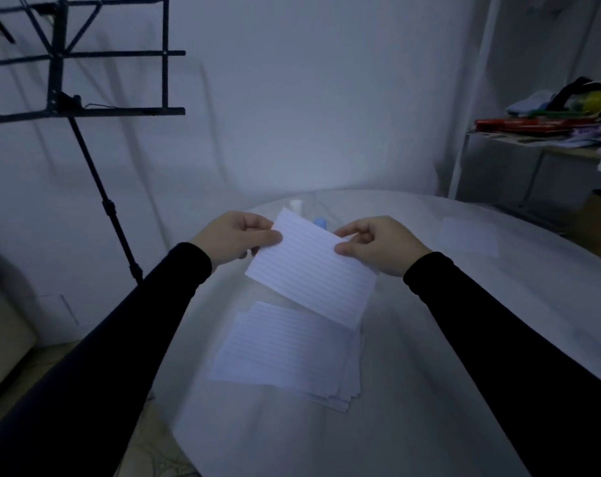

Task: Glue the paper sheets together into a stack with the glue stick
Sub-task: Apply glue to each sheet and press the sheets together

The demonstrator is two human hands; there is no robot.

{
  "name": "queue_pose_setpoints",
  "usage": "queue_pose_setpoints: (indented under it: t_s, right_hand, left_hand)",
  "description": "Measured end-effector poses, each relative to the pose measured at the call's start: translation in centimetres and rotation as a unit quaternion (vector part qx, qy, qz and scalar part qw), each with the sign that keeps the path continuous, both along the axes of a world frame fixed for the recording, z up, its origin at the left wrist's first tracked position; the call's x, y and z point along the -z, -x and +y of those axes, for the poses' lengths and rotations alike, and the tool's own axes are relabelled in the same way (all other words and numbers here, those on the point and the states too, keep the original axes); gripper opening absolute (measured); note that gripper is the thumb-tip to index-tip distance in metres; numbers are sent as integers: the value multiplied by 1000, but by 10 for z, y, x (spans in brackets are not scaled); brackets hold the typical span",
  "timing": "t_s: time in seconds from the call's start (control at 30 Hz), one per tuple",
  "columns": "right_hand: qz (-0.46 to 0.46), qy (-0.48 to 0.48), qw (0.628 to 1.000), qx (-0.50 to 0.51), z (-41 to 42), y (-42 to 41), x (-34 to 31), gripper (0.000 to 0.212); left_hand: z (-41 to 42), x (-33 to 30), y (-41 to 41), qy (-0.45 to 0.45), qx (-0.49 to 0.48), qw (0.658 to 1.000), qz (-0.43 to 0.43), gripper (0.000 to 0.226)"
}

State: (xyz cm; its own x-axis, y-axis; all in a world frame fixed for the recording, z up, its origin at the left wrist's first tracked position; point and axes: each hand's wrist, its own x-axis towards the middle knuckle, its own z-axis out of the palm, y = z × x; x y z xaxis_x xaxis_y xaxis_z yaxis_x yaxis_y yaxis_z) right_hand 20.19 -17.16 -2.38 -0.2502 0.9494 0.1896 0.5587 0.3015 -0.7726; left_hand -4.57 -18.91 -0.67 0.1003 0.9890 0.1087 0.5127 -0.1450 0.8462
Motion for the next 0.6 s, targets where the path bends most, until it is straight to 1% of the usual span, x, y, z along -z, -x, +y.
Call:
queue_pose_setpoints:
  t_s: [0.07,0.13,0.2,0.27,0.33,0.4,0.43,0.47,0.5,0.53,0.57,0.6]
  right_hand:
    - [-24,29,999,-9,-4,2,5,21]
    - [-46,57,997,-22,-9,7,13,21]
    - [-75,79,993,-43,-14,14,20,21]
    - [-100,86,990,-56,-18,23,27,23]
    - [-118,83,988,-62,-22,32,33,21]
    - [-131,80,986,-66,-23,39,40,19]
    - [-141,76,985,-63,-23,42,43,19]
    - [-151,73,984,-58,-23,44,46,21]
    - [-161,66,983,-51,-23,45,49,24]
    - [-174,52,982,-44,-23,46,53,30]
    - [-187,27,981,-36,-24,46,55,35]
    - [-190,-4,981,-32,-25,47,56,38]
  left_hand:
    - [0,0,9,37,0,999,40,8]
    - [-2,2,15,100,27,990,99,15]
    - [-4,6,19,168,55,971,159,22]
    - [-6,9,22,223,66,951,203,23]
    - [-7,13,26,250,63,939,226,24]
    - [-9,15,28,261,54,931,251,16]
    - [-9,15,29,262,47,923,278,11]
    - [-9,15,28,258,39,912,317,16]
    - [-8,15,27,247,27,900,357,30]
    - [-6,16,26,231,11,896,380,44]
    - [-5,16,22,207,0,901,380,55]
    - [-3,16,18,185,4,913,363,62]
